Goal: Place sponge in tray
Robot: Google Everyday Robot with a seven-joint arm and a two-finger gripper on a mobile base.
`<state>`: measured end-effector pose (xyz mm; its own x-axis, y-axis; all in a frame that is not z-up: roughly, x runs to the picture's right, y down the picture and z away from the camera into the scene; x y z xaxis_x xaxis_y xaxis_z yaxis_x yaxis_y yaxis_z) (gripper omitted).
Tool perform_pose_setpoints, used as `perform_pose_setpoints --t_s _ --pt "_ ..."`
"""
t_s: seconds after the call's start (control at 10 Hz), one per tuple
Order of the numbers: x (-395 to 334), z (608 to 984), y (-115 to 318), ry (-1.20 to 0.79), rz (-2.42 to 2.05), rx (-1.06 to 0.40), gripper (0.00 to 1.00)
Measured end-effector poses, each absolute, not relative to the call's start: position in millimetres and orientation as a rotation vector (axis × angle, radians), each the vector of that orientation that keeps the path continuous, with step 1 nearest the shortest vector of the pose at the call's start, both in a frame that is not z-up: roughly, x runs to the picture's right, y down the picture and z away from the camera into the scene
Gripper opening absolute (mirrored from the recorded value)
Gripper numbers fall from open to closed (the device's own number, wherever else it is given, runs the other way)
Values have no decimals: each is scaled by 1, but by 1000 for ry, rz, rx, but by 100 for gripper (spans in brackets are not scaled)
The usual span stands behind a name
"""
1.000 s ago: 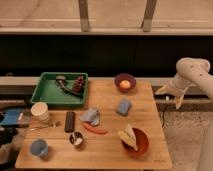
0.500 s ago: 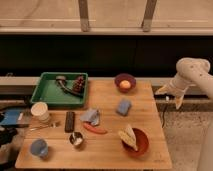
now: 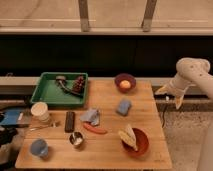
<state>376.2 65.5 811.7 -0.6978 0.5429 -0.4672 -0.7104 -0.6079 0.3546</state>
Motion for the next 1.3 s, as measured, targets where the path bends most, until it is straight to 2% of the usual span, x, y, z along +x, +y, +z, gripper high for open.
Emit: perform_pose_setpoints --t_s 0.6,1.3 --pt "356 805 67 673 2234 -445 80" --pt "184 814 64 623 1923 -564 80"
